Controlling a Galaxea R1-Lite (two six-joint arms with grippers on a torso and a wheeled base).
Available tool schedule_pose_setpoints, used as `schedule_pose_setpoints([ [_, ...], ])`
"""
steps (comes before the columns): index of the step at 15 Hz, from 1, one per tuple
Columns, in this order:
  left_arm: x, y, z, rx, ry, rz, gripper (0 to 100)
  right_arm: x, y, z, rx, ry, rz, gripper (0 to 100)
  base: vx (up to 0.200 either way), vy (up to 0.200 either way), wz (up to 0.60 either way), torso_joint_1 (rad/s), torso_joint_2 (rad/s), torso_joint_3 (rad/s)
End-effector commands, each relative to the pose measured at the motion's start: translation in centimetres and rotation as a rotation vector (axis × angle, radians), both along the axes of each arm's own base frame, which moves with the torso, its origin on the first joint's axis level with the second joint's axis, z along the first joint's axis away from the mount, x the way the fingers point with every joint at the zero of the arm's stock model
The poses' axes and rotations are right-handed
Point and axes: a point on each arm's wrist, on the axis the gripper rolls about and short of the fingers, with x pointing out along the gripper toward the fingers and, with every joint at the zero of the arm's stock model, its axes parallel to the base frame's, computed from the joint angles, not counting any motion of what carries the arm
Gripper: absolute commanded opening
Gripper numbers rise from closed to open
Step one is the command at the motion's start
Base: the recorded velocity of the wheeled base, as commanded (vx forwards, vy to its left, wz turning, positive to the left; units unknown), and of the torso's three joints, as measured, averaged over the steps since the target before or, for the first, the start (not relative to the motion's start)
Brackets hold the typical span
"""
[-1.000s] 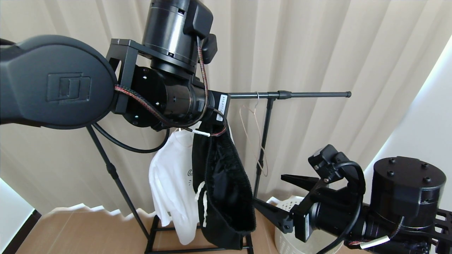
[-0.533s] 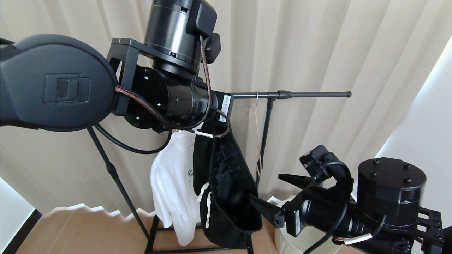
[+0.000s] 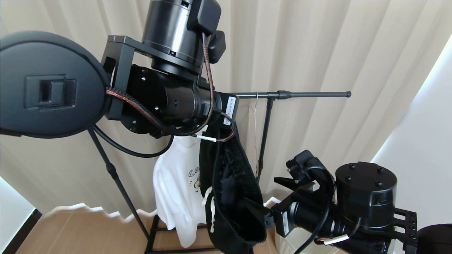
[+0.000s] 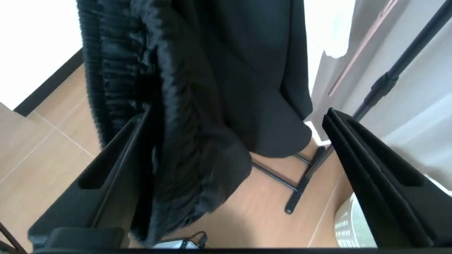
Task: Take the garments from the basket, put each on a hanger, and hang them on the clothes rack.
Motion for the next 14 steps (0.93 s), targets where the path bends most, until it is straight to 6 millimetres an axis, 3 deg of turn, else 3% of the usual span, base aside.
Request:
schedule_pose_setpoints([
  [1, -0.4, 0.4, 0.2, -0.002, -0.002, 0.000, 0, 0.1, 0.1, -0.1, -0.001, 0.002, 0.000, 0, 0.000, 0.000, 0.00, 0.000, 0.00, 0.000],
  [6, -0.5, 0.5, 0.1, -0.004, 0.003, 0.002, 0, 0.8, -0.2, -0.3, -0.004, 0.007, -0.035, 0, 0.000, 0.000, 0.00, 0.000, 0.00, 0.000],
  [8, -0.7, 0.9, -1.2, 0.029, 0.037, 0.008, 0, 2.6, -1.9, 0.5, 0.015, -0.020, -0.125, 0, 0.000, 0.000, 0.00, 0.000, 0.00, 0.000],
  [10, -1.3, 1.7, -3.1, 0.073, 0.092, 0.016, 0, 3.1, -3.0, 1.3, 0.025, -0.044, -0.167, 0, 0.000, 0.000, 0.00, 0.000, 0.00, 0.000],
  [11, -1.3, 1.7, -3.1, 0.073, 0.092, 0.016, 0, 3.1, -3.0, 1.3, 0.025, -0.044, -0.167, 0, 0.000, 0.000, 0.00, 0.000, 0.00, 0.000],
  [12, -2.0, 2.4, -6.1, 0.151, 0.169, 0.020, 0, 3.7, -4.2, 2.4, 0.024, -0.083, -0.208, 0, 0.000, 0.000, 0.00, 0.000, 0.00, 0.000],
  [14, -2.5, 2.5, -8.6, 0.188, 0.240, 0.025, 0, 4.1, -5.0, 2.8, 0.016, -0.100, -0.234, 0, 0.000, 0.000, 0.00, 0.000, 0.00, 0.000],
])
